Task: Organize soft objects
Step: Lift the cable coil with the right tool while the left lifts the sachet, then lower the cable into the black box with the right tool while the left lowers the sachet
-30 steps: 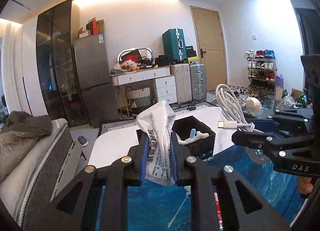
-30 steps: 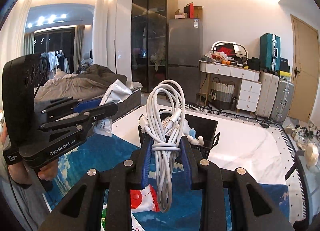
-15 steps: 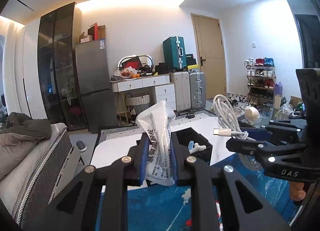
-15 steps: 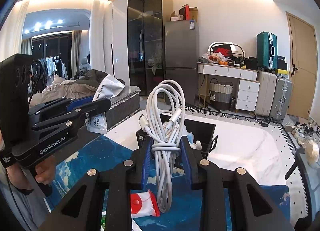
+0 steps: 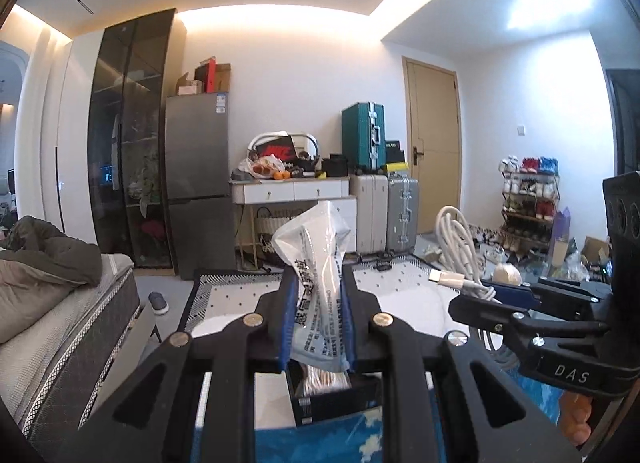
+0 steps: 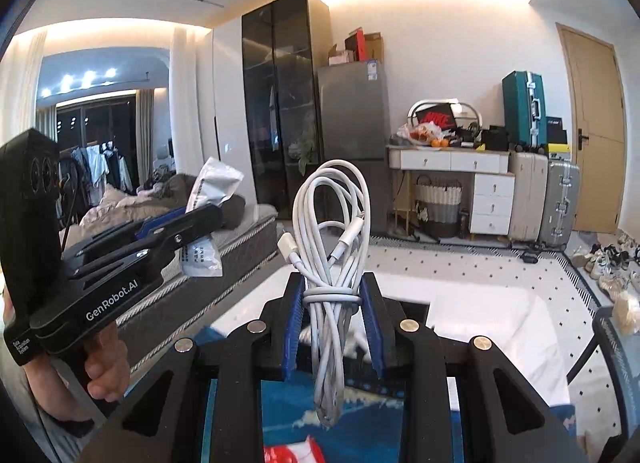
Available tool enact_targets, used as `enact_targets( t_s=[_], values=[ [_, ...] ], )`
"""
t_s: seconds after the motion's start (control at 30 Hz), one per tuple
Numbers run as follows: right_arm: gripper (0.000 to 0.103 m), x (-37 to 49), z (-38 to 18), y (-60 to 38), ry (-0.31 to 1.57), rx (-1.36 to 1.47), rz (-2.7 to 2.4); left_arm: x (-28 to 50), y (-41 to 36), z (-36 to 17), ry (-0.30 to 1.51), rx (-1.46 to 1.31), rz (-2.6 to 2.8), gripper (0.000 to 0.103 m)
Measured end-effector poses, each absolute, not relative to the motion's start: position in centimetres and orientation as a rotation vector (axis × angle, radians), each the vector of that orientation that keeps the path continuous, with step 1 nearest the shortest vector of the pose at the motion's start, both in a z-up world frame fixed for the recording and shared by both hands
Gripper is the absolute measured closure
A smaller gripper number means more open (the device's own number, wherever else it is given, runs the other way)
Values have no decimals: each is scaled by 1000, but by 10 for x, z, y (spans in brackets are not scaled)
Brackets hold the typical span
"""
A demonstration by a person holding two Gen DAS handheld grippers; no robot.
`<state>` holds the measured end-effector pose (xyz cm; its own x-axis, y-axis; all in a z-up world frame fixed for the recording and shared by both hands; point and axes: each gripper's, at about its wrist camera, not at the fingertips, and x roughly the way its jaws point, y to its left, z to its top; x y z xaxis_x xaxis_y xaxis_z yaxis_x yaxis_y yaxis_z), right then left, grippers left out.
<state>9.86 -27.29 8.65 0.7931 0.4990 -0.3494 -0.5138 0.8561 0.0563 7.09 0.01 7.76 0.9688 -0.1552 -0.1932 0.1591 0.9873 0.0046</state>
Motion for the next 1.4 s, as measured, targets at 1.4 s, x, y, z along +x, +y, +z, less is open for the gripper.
enact_targets(
  t_s=[1.4],
  values=[
    [75, 301, 32, -216, 963, -92, 375, 267, -38, 24, 855, -55, -187, 85]
  ],
)
